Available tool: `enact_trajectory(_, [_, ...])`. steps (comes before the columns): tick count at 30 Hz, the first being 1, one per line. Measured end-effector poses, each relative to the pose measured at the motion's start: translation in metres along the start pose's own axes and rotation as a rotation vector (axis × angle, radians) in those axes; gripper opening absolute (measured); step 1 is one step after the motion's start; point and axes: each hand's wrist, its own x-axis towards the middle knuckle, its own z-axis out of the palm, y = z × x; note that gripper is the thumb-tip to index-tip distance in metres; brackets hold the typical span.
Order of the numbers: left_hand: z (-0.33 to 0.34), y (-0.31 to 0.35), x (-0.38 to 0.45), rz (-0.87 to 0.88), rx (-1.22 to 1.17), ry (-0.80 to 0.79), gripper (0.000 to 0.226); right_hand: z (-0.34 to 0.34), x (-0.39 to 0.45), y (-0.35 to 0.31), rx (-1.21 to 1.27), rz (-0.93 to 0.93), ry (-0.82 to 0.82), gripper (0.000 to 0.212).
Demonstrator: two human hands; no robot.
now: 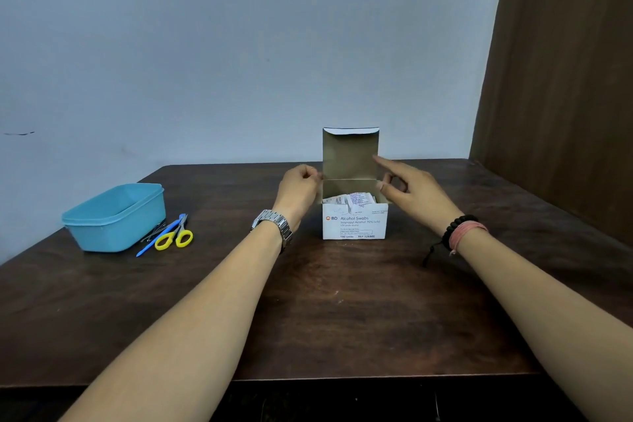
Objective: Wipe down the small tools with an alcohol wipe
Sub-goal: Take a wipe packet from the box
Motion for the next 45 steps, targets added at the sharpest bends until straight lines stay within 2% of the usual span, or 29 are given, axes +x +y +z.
enact_trajectory(3, [-0.001, 0.007, -0.007, -0.008, 0.017, -0.066, 0.035, 0.003, 0.003, 0.002, -0.127, 0.001, -0.017, 0.02])
enact_trajectory(8, [0.001, 0.019, -0.017, 0.008, -0.023, -0.112, 0.042, 0.001, 0.005, 0.0, -0.228, 0.069, -0.025, 0.022])
enact_trajectory(14, [0.005, 0.019, -0.014, 0.145, -0.035, -0.173, 0.048, -0.001, 0.005, -0.008, -0.38, 0.166, -0.004, 0.029])
enact_trajectory(20, [0.005, 0.02, -0.012, 0.213, -0.017, -0.174, 0.045, -0.001, 0.005, -0.014, -0.38, 0.237, -0.054, 0.02])
enact_trajectory(24, [0.005, 0.019, -0.013, 0.212, -0.013, -0.164, 0.045, -0.003, 0.004, -0.017, -0.286, 0.273, -0.049, 0.01])
enact_trajectory(30, [0.006, 0.014, -0.009, 0.197, -0.04, -0.163, 0.045, -0.004, 0.004, -0.015, -0.178, 0.283, -0.037, 0.01])
enact_trajectory(34, [0.005, 0.011, -0.006, 0.157, -0.027, -0.176, 0.045, -0.007, 0.008, -0.013, 0.063, 0.252, 0.097, 0.01])
enact_trajectory(39, [0.002, 0.009, -0.006, 0.095, -0.027, -0.162, 0.044, -0.015, 0.009, -0.017, 0.398, 0.196, 0.444, 0.003])
enact_trajectory(42, [0.002, 0.004, -0.004, 0.056, -0.116, -0.167, 0.043, -0.025, 0.009, -0.003, 0.408, 0.23, 0.59, 0.012])
enact_trajectory(45, [0.003, 0.004, -0.003, -0.028, -0.252, -0.135, 0.039, -0.029, 0.007, 0.015, 0.257, 0.325, 0.575, 0.025])
